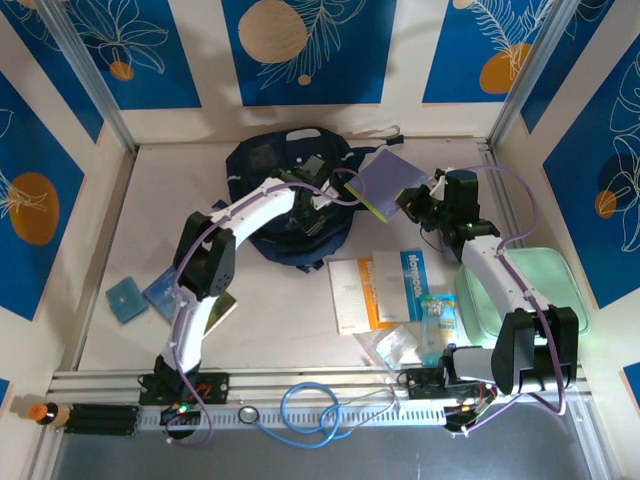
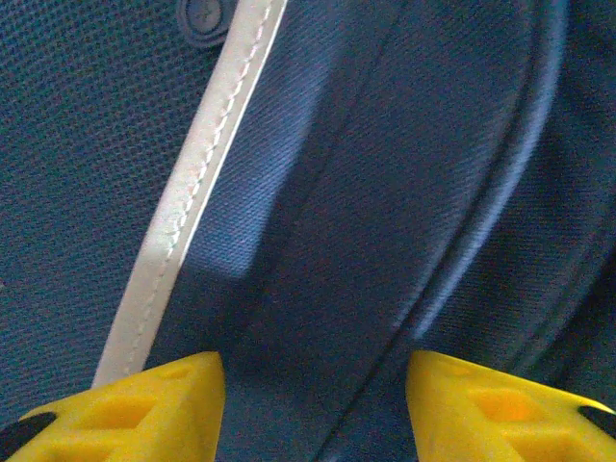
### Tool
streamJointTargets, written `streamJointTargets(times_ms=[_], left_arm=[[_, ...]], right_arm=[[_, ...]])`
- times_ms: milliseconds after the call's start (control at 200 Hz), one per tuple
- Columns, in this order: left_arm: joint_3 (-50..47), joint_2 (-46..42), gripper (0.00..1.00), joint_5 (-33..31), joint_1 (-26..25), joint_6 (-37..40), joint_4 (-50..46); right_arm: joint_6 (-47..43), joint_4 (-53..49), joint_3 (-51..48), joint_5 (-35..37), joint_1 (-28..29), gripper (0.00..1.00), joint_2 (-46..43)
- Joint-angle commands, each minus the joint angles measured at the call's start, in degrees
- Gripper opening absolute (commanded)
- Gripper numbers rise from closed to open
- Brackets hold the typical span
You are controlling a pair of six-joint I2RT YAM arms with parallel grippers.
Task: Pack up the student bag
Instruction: Open the student bag at the top-center of the table.
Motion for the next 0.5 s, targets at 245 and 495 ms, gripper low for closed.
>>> streamJointTargets(times_ms=[245, 495], left_arm=[[3.32, 1.94, 0.42, -4.89, 0.81, 2.21, -0.27], [3.73, -0.30, 0.09, -0.65, 2.24, 1.33, -0.05]], right_arm=[[0.03, 0.61, -0.73, -1.06, -0.25, 0.00, -1.87], [-0.88, -0.66, -1.61, 1.86, -0.64, 0.00, -4.82]])
